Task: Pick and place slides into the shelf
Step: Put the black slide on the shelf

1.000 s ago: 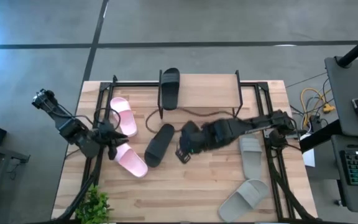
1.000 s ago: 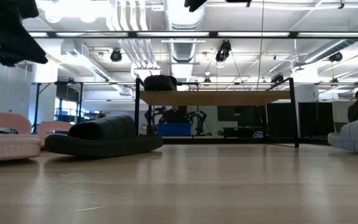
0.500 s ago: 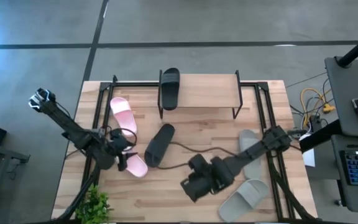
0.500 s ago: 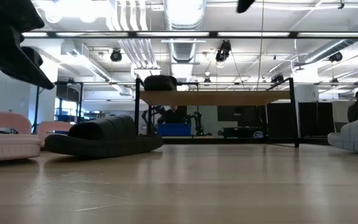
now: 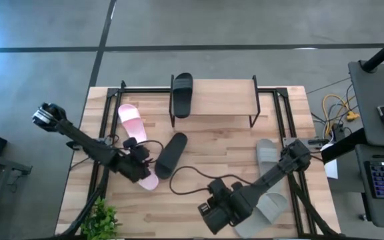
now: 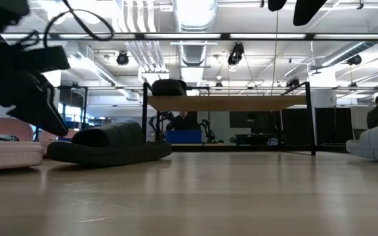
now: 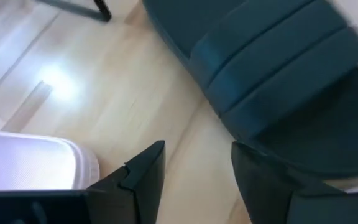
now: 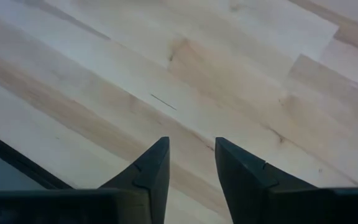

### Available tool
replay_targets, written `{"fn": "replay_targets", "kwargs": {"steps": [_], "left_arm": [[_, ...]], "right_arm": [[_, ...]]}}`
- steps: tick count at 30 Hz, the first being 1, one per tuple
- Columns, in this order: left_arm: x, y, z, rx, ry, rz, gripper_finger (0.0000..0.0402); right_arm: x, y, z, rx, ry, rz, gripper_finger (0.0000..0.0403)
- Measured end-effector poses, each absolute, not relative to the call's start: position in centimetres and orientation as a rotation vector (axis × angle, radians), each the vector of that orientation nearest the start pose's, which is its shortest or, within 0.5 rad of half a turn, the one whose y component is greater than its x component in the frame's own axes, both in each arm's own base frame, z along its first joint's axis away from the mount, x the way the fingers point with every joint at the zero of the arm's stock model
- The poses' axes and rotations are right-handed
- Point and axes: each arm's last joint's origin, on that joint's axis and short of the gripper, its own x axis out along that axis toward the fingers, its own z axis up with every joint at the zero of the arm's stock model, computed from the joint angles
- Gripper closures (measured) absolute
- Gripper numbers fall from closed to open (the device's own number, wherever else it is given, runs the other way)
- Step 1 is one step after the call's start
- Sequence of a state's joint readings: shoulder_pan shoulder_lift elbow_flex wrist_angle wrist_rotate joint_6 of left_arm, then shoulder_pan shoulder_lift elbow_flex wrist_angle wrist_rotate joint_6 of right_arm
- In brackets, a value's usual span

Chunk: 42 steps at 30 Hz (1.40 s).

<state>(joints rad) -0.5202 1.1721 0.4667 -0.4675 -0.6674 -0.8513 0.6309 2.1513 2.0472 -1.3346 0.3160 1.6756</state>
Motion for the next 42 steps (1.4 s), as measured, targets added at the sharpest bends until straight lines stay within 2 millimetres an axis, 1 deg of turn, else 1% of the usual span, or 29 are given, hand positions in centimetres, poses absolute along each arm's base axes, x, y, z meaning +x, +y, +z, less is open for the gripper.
{"fn": "replay_targets", "kwargs": {"steps": [6,8,10,12,14,15,16,18,20,23,25,29,31,33,35,39,42], "left_arm": [[18.7,-6.5,14.0,-0.056,0.855,0.433,0.029],[19.7,-6.3,13.7,-0.062,0.833,0.403,0.0309],[20.7,-6.4,13.6,-0.103,0.78,0.368,0.0325],[22.1,-6.9,14.0,-0.146,0.692,0.249,0.0338],[23.4,-7.6,14.6,-0.142,0.584,0.104,0.0348],[24.0,-7.8,14.7,-0.129,0.538,0.065,0.0351],[24.4,-7.8,14.6,-0.123,0.509,0.055,0.0353],[24.8,-7.6,14.1,-0.122,0.516,0.073,0.0355],[25.1,-7.6,14.0,-0.113,0.541,0.084,0.0356],[24.5,-7.6,14.5,-0.097,0.582,0.08,0.0357],[24.0,-7.4,15.3,-0.096,0.586,0.078,0.0357],[22.9,-6.9,17.9,-0.079,0.512,0.071,0.0357],[22.5,-6.5,18.5,-0.027,0.486,0.125,0.0357],[22.2,-5.6,18.3,0.028,0.498,0.211,0.0357],[22.4,-4.7,17.9,0.054,0.53,0.251,0.0357],[23.2,-3.2,16.5,0.048,0.606,0.253,0.0357],[23.9,-2.7,15.5,0.038,0.648,0.26,0.0357]], "right_arm": [[35.1,24.6,26.0,0.767,1.066,-0.793,0.0291],[35.1,24.6,26.0,0.767,1.065,-0.794,0.0293],[35.1,24.6,26.0,0.764,1.067,-0.796,0.0295],[35.1,24.6,26.0,0.757,1.07,-0.798,0.0297],[35.0,24.5,26.0,0.753,1.072,-0.8,0.0299],[35.0,24.5,26.0,0.749,1.075,-0.804,0.03],[34.9,24.5,26.0,0.746,1.077,-0.807,0.0301],[34.9,24.5,26.0,0.745,1.078,-0.808,0.0303],[34.9,24.5,26.0,0.747,1.077,-0.809,0.0303],[34.9,24.5,26.0,0.757,1.074,-0.815,0.0302],[34.9,24.6,26.0,0.763,1.072,-0.818,0.0301],[34.8,24.6,25.9,0.757,1.076,-0.822,0.0303],[34.6,24.5,25.9,0.742,1.084,-0.835,0.0305],[34.5,24.4,25.8,0.726,1.093,-0.85,0.0305],[34.3,24.2,25.8,0.718,1.097,-0.866,0.0305],[34.3,24.1,25.8,0.709,1.102,-0.877,0.0303],[34.3,24.0,25.8,0.719,1.098,-0.885,0.0306]]}}
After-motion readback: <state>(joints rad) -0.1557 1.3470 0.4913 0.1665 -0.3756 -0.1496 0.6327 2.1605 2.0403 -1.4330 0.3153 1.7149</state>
